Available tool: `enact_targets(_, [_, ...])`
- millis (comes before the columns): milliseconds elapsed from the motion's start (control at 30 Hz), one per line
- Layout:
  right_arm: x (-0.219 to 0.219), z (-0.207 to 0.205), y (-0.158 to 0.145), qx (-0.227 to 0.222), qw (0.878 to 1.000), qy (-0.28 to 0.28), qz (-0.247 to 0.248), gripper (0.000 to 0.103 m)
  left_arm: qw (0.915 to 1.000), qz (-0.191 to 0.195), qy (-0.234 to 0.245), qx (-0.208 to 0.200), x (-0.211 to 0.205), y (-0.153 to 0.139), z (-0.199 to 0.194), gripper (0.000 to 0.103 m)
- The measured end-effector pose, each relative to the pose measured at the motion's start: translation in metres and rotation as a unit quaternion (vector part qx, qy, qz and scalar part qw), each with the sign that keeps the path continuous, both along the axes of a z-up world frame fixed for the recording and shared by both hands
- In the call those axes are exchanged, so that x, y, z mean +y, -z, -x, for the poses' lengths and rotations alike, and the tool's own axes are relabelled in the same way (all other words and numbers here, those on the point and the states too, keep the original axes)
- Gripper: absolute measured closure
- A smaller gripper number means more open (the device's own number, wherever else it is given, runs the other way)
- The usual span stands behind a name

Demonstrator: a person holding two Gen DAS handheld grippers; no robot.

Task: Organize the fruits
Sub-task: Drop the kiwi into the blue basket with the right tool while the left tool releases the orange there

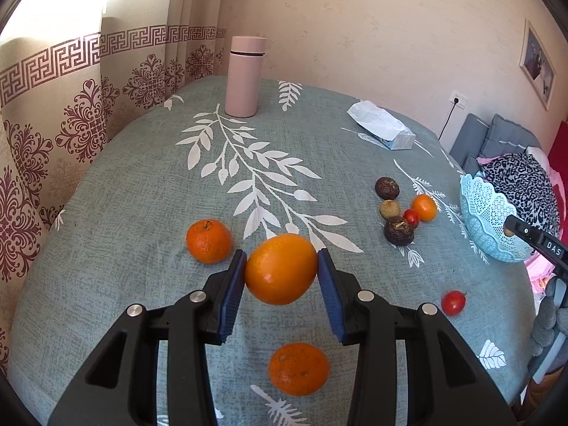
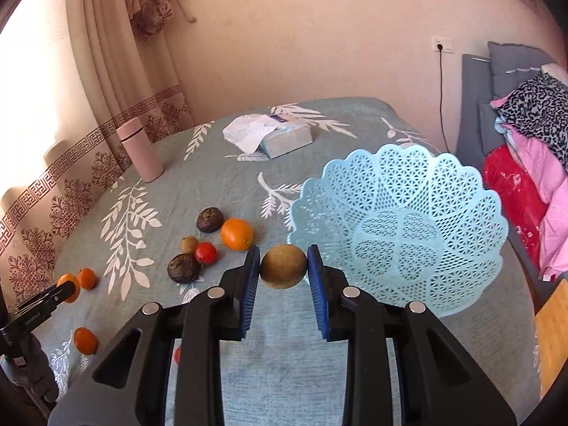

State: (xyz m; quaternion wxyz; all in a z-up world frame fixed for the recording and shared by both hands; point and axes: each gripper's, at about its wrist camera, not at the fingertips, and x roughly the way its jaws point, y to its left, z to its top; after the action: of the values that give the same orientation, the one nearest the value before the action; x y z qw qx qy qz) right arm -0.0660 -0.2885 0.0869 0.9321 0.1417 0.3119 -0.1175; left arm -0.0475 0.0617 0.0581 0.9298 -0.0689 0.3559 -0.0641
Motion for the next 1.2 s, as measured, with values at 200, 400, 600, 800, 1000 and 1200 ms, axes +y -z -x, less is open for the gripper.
enact_targets(200, [-0.037, 0.005, 0.009, 0.001, 0.997, 0.071, 0.027, 0.07, 0.9997, -0.007, 0.025, -0.002, -0.024, -0.004, -0.001, 0.062])
enact_targets(400, [-0.047, 0.013, 0.025, 0.004, 0.994, 0.101, 0.041, 0.056, 0.9979, -0.02, 0.062, -0.007, -0.061, -0.013, -0.009, 0.062])
enact_targets(600, [-0.062, 0.019, 0.033, 0.001, 0.989, 0.143, 0.037, 0.054, 0.9926, -0.029, 0.117, -0.021, -0.115, -0.027, -0.022, 0.062])
enact_targets(800, [-0.074, 0.031, 0.032, -0.019, 0.982, 0.182, 0.039, 0.046, 0.9824, -0.024, 0.183, -0.028, -0.179, -0.04, -0.036, 0.062])
enact_targets(1000, [-0.077, 0.042, 0.028, -0.042, 0.977, 0.203, 0.045, 0.041, 0.9717, -0.022, 0.234, -0.022, -0.239, -0.037, -0.05, 0.062])
enact_targets(1200, [-0.077, 0.054, 0.022, -0.072, 0.969, 0.229, 0.054, 0.033, 0.9625, -0.01, 0.271, 0.0, -0.282, -0.026, -0.063, 0.059])
